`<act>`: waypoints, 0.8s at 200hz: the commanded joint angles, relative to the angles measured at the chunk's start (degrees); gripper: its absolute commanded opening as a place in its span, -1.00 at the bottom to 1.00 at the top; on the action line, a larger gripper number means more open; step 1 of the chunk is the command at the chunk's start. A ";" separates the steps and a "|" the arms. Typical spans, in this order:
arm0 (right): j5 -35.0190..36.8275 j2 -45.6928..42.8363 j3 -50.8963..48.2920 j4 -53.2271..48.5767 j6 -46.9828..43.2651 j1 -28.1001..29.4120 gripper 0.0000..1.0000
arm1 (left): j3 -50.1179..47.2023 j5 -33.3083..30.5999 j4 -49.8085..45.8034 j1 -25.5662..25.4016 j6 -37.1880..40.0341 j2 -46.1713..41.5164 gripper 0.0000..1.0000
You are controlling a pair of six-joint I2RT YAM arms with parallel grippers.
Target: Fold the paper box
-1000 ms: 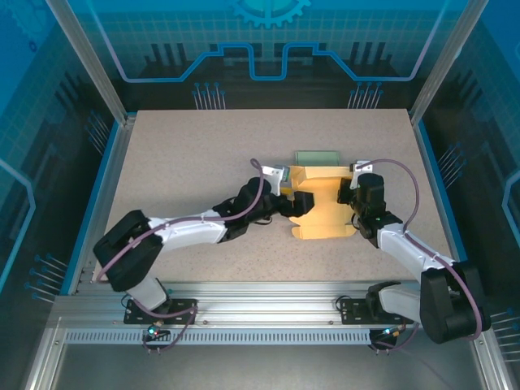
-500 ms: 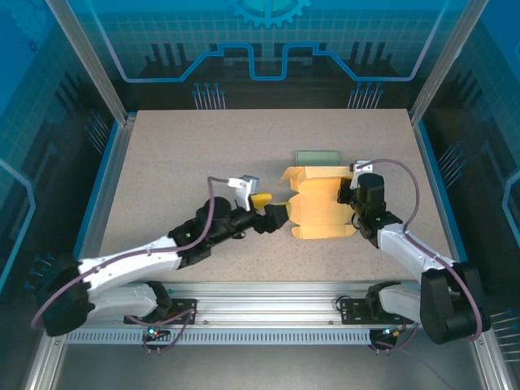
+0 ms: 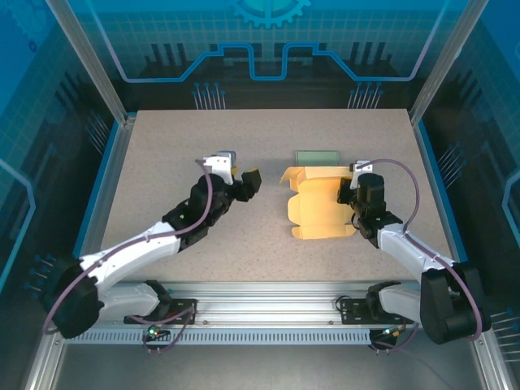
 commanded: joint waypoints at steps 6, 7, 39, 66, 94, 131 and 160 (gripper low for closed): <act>-0.88 -0.86 -0.32 1.45 0.29 -0.09 -1.00 | 6.08 2.99 2.13 2.26 5.56 8.89 0.37; -0.86 -0.89 -0.32 1.41 0.26 -0.05 -1.00 | 6.27 3.13 2.22 2.35 5.72 9.21 0.38; -0.84 -1.00 -0.40 1.54 0.34 -0.09 -1.00 | 12.68 7.37 3.34 3.49 7.53 19.67 0.39; -0.75 -1.00 -0.40 1.55 0.32 -0.06 -1.00 | 14.99 9.04 3.88 3.44 8.39 24.45 0.42; -0.84 -0.91 -0.32 1.46 0.33 -0.10 -1.00 | 12.15 11.97 6.95 3.34 7.20 25.91 0.46; -0.93 -0.82 -0.23 1.39 0.24 -0.06 -1.00 | 8.48 16.51 10.17 1.73 8.15 26.22 0.51; -0.67 -1.04 -0.39 1.39 0.42 -0.06 -1.00 | 7.83 17.91 10.32 -0.31 9.97 25.72 0.53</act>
